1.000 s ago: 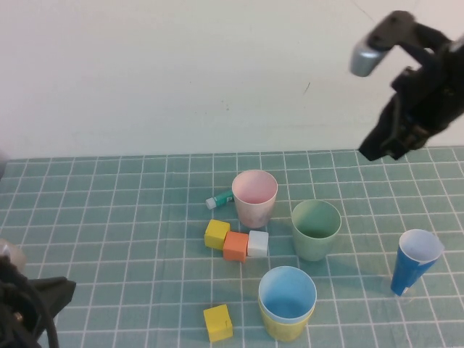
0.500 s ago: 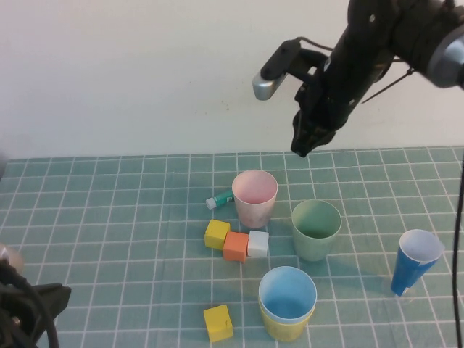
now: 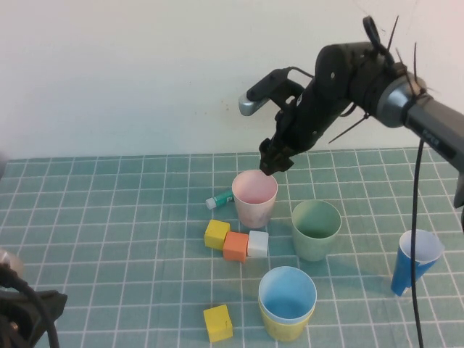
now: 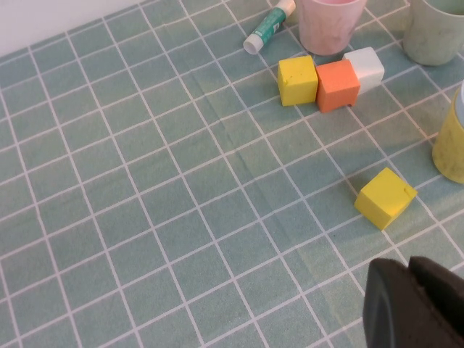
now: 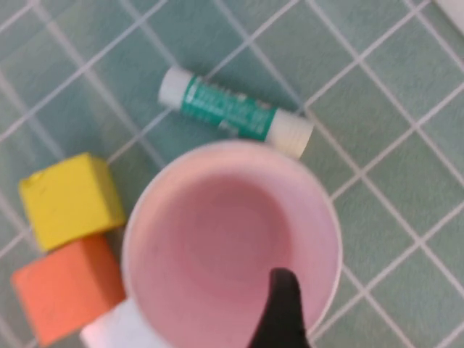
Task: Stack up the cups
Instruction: Pick up the pink cup, then place the pink cup on the green cup
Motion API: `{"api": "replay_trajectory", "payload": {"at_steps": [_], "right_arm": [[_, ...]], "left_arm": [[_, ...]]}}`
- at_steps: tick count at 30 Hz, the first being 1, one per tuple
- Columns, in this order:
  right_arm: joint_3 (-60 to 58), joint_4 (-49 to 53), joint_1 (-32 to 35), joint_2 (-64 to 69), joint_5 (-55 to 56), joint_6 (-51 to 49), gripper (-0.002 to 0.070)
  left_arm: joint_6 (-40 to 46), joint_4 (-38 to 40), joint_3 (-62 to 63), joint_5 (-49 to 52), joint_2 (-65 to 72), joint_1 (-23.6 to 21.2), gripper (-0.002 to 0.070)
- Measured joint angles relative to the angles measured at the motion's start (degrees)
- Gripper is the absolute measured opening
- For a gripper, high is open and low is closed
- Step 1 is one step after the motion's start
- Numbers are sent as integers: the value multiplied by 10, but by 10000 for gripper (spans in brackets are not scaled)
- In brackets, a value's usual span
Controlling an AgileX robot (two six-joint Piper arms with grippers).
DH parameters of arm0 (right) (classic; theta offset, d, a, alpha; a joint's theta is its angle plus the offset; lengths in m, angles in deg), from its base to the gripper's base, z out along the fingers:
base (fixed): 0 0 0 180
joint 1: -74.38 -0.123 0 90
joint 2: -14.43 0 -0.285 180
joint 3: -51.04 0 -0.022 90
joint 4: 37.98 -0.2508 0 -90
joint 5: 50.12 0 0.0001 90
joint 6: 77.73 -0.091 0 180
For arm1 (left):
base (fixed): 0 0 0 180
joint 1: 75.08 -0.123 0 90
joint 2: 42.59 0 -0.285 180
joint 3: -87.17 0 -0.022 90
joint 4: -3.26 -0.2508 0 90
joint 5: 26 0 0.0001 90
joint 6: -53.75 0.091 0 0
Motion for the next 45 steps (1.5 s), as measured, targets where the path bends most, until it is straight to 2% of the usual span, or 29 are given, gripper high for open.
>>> {"api": "replay_trajectory", "payload": {"at_steps": [8, 14, 17, 22, 24, 30, 37, 41, 45], "right_arm": [[1, -20, 0, 38, 37, -13, 525], [1, -40, 0, 61, 39, -14, 455], [1, -61, 0, 67, 39, -12, 354], [2, -91, 0, 67, 41, 2, 83], [2, -93, 0, 67, 41, 4, 39], [34, -93, 0, 65, 5, 9, 24], [112, -93, 0, -12, -124, 66, 24], [106, -92, 0, -92, -140, 72, 24], [35, -82, 0, -169, -141, 74, 23]], "left_arm": [[0, 0, 0, 0, 0, 0, -1], [0, 0, 0, 0, 0, 0, -1], [0, 0, 0, 0, 0, 0, -1], [0, 0, 0, 0, 0, 0, -1], [0, 0, 0, 0, 0, 0, -1], [0, 0, 0, 1, 0, 0, -1], [0, 0, 0, 5, 0, 0, -1], [0, 0, 0, 6, 0, 0, -1], [-3, 0, 0, 5, 0, 0, -1]]}}
